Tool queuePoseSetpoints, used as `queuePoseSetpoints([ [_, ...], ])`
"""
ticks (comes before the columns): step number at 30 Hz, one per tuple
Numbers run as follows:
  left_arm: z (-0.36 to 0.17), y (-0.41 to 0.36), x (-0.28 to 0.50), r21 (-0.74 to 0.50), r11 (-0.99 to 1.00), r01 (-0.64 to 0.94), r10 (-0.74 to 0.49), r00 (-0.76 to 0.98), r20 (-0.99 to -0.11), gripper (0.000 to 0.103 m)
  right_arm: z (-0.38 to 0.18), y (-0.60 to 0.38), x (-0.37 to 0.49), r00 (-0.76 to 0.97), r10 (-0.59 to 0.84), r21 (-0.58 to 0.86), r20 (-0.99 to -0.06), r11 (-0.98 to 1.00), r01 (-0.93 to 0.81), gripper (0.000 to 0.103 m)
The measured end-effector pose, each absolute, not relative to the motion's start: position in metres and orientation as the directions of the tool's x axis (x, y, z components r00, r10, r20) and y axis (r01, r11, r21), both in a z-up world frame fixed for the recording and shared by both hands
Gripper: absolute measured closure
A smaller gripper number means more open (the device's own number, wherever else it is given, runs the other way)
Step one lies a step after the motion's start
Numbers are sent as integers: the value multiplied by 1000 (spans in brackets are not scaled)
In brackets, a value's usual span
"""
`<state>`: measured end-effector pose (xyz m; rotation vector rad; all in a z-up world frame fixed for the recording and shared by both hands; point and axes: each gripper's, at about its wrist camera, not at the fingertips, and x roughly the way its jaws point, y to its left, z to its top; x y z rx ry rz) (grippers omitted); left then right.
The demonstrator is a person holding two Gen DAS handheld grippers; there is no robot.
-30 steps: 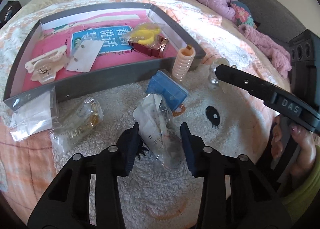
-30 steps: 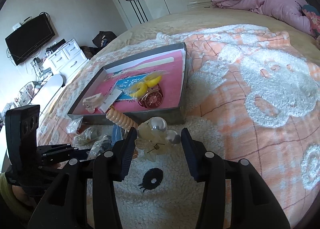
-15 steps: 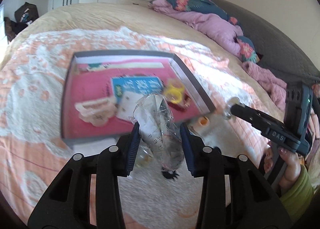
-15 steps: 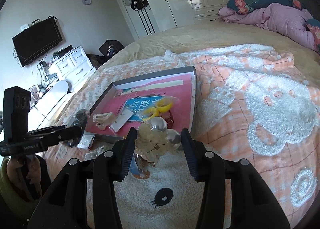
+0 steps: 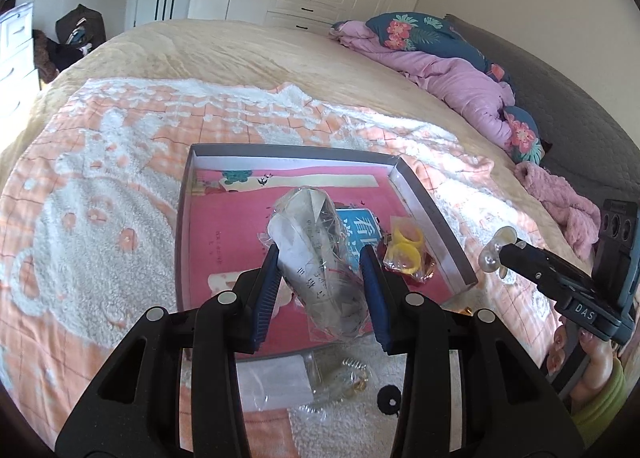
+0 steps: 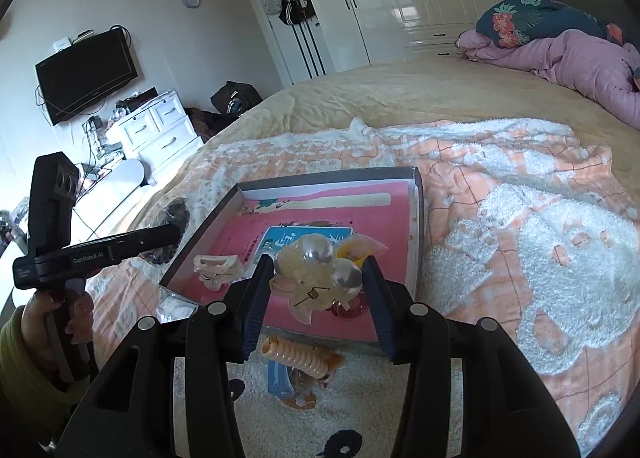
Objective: Organize jewelry
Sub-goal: 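Carry the pearl bottle into the grey box with the right gripper while the left carries the clear bag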
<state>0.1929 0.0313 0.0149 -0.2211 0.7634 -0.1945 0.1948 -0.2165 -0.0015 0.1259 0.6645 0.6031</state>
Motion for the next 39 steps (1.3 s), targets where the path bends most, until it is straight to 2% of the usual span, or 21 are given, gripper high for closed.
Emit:
queuePoseSetpoints([
  [16,-8,-7,221,-232,956,182,-294,653,-698,71,-4,-213,220,634,552,299,-542,832,-468,59],
  [39,-48,-38,230,-203,943,262,-321,564,-761,71,-42,-219,230,604,513,309,-610,856,-415,59],
])
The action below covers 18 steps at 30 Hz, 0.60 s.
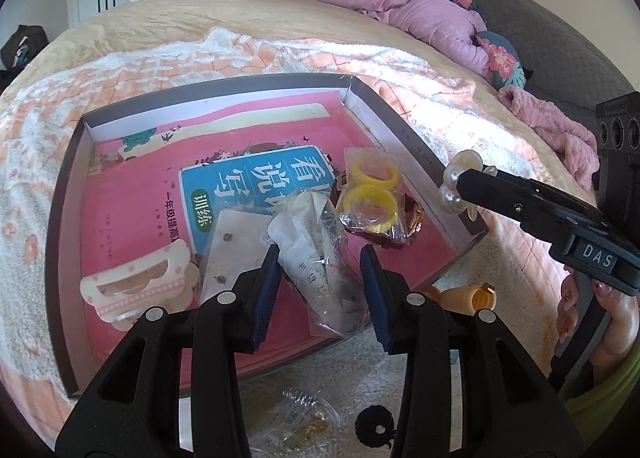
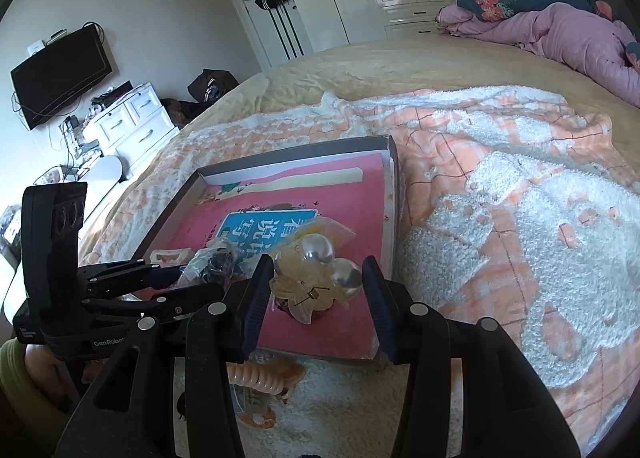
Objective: Organize jewelry
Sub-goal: 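Carry the pearl bottle into the grey box with the right gripper while the left carries the clear bag, then open the right gripper to release the pearl bottle while the left releases the clear bag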
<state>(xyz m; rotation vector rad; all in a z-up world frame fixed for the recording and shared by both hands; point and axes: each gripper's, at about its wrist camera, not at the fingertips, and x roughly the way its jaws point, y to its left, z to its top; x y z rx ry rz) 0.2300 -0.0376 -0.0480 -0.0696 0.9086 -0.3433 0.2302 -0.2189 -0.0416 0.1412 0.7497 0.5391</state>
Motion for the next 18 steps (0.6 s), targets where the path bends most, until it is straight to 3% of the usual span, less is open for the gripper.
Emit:
queuePoseSetpoints([
  [15,-49,-36,231,-208,944,258,-321,559,-765,70,-51,-215,229,573,520,325,-633,851,-413,57],
  [18,-49,-36,231,-208,943,258,-321,558,-765,70,-50,-217,227,576,524,332,-628,849,-411,52],
])
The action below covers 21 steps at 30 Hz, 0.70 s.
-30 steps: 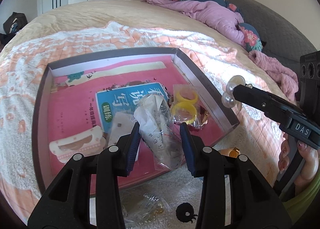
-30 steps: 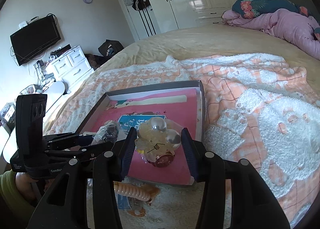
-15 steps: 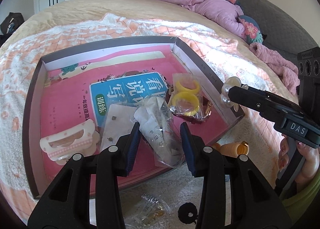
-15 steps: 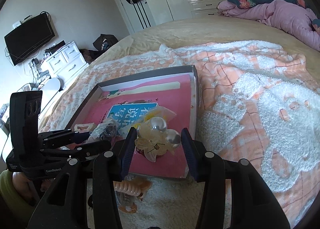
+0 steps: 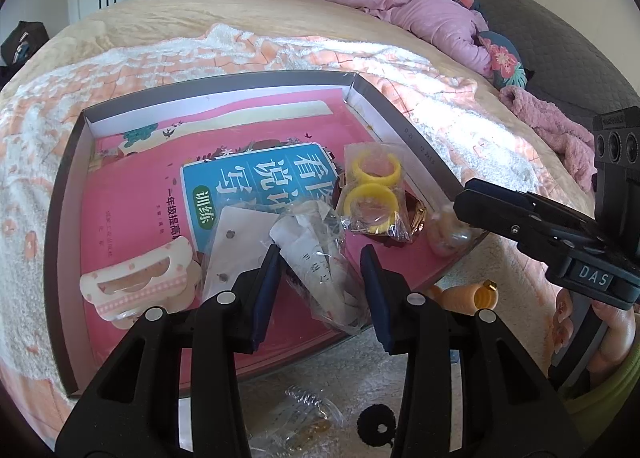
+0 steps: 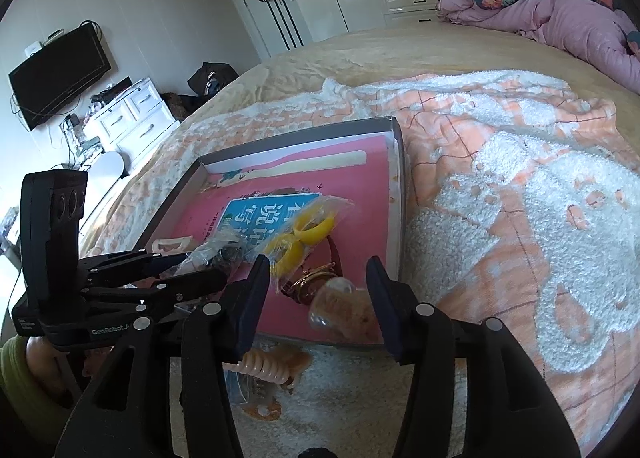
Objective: Organize jewelry
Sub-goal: 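Open the right gripper to release the pearl bottle while the left releases the clear bag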
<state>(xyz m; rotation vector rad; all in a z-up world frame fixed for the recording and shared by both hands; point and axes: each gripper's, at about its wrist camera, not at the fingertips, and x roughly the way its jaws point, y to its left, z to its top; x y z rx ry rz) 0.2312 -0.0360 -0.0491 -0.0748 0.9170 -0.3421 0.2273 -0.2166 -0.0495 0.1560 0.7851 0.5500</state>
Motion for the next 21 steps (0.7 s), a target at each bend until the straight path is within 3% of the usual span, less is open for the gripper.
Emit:
queuePoseSetpoints([
  [7,-46,-35,230,-210,943,259,-324,566,-758,67,-42,-229,220,603,524,351,-602,852,-390,42],
  [16,-24,-27,222,-228,940,255,-338,598,-726,48,-33,-241,209,629,527,369,-571,850,-376,35],
  [21,-10,-19,216,-230,942,246,-335,628,-703,32,-28,-243,202,640,530,374,-556,848,-376,29],
])
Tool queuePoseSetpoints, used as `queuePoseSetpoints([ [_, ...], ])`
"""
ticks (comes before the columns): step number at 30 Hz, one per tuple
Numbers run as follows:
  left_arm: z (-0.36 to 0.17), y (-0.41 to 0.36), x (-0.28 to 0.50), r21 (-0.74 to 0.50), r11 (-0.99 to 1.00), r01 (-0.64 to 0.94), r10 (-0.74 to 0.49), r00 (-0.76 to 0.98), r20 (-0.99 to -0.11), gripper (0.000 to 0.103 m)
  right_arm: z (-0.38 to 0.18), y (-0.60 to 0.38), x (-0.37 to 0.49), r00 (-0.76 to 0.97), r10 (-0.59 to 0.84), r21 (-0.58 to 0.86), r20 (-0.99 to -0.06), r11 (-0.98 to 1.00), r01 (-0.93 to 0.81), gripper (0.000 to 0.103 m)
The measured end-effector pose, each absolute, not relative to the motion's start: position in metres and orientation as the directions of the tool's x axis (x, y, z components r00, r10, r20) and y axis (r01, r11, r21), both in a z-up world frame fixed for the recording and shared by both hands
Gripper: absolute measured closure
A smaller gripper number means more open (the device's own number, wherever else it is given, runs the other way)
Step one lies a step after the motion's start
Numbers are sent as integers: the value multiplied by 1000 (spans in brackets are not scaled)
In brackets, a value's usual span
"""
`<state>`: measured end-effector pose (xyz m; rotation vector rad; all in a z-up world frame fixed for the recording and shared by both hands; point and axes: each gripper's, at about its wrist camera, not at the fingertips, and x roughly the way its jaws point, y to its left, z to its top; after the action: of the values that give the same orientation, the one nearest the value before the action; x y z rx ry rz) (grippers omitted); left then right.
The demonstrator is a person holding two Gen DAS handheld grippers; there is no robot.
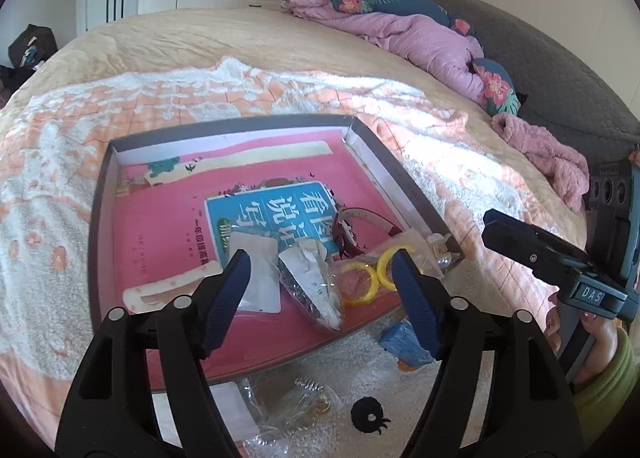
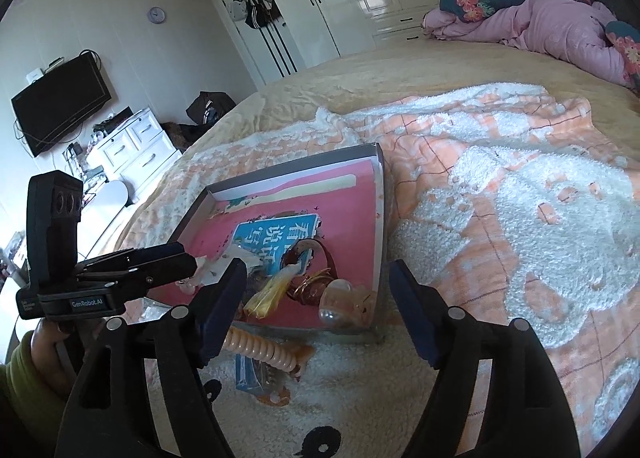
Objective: Organize jewelry
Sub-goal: 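Open the right gripper to release the pearl bottle while the left releases the clear bag, then withdraw both open grippers from the box toward the remaining items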
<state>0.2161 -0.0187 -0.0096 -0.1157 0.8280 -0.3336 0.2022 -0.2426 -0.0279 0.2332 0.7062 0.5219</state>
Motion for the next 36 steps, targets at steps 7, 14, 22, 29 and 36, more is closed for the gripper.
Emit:
queuePoseSetpoints([
  [7,10,0,206,-231,953,198,-303,682,-666,10,-21,-246,195,655,535,387,-534,843,-373,23],
  [14,24,23,194,-255,955,153,-285,715,-638,10,-9,-244,185,668,542,382,-510,839,-388,17],
  [22,38,39,178,-262,957,122,-263,744,-614,10,2,-241,173,676,550,375,-491,834,-406,15],
  [29,48,48,162,-261,960,105,-246,763,-598,10,11,-234,161,677,559,360,-479,828,-429,14],
  [36,53,54,147,-261,961,94,-236,772,-590,10,19,-228,149,677,567,348,-469,823,-449,13],
])
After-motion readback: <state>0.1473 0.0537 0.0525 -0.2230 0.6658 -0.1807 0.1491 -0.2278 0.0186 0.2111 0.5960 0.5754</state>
